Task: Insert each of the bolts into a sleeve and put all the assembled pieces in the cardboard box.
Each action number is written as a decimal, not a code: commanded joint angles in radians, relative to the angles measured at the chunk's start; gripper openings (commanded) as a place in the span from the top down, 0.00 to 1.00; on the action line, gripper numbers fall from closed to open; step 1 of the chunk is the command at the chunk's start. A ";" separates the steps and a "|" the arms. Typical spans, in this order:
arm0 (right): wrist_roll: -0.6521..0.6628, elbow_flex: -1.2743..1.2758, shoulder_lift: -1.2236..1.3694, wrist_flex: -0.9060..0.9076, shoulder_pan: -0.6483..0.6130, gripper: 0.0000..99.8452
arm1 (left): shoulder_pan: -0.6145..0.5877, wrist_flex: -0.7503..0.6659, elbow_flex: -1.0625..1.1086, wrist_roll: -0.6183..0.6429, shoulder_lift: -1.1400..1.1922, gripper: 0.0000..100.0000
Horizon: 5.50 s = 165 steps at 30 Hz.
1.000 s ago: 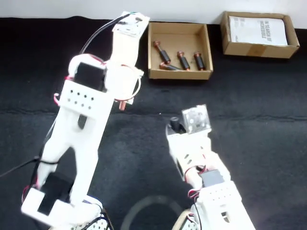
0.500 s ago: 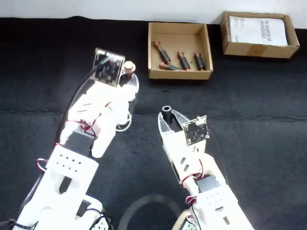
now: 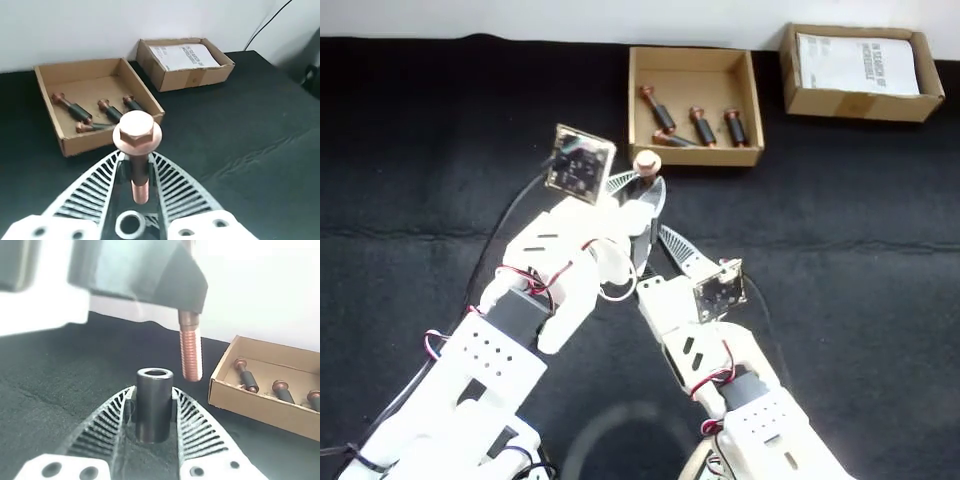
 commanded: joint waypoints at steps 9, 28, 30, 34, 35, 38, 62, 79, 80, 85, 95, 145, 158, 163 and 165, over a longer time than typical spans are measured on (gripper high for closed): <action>-0.009 0.062 -0.015 -0.019 0.051 0.99 | 0.008 -0.021 -0.013 0.014 -0.042 0.99; -0.009 0.125 -0.013 -0.018 0.048 0.99 | 0.018 0.084 -0.116 -0.072 -0.044 0.99; -0.009 0.125 -0.013 -0.018 0.048 0.99 | 0.015 0.103 -0.114 -0.072 -0.044 0.99; -0.009 0.127 -0.010 -0.018 0.050 0.99 | 0.012 0.117 -0.116 -0.072 -0.044 0.99; -0.009 0.127 -0.010 -0.018 0.050 0.99 | 0.012 0.117 -0.117 -0.072 -0.044 0.99; -0.009 0.127 -0.012 -0.018 0.050 0.99 | 0.012 0.121 -0.117 -0.072 -0.044 0.99; -0.009 0.125 -0.013 -0.018 0.044 0.99 | 0.013 0.146 0.062 0.135 -0.035 0.99; -0.003 0.122 -0.013 -0.016 0.050 0.99 | -0.036 0.219 0.074 0.121 -0.058 0.72; -0.003 0.122 -0.013 -0.016 0.051 0.99 | -0.038 0.269 0.064 0.146 -0.064 0.67; -0.002 0.120 -0.015 -0.019 0.094 0.99 | -0.039 0.551 -0.013 0.158 -0.102 0.60; -0.008 -0.122 -0.008 0.038 0.364 0.99 | -0.097 0.882 -0.081 0.157 -0.344 0.60; -0.164 -2.767 2.023 0.960 0.472 0.99 | -0.694 0.591 0.834 0.160 -0.975 0.62; 0.054 -2.826 2.157 1.069 0.400 0.98 | -0.696 0.537 0.834 0.083 -0.977 0.99; 0.091 -2.832 2.155 1.184 0.400 0.85 | -0.696 0.537 0.834 0.083 -0.977 0.99; 0.091 -2.830 2.155 1.184 0.400 0.85 | -0.696 0.537 0.834 0.083 -0.977 0.99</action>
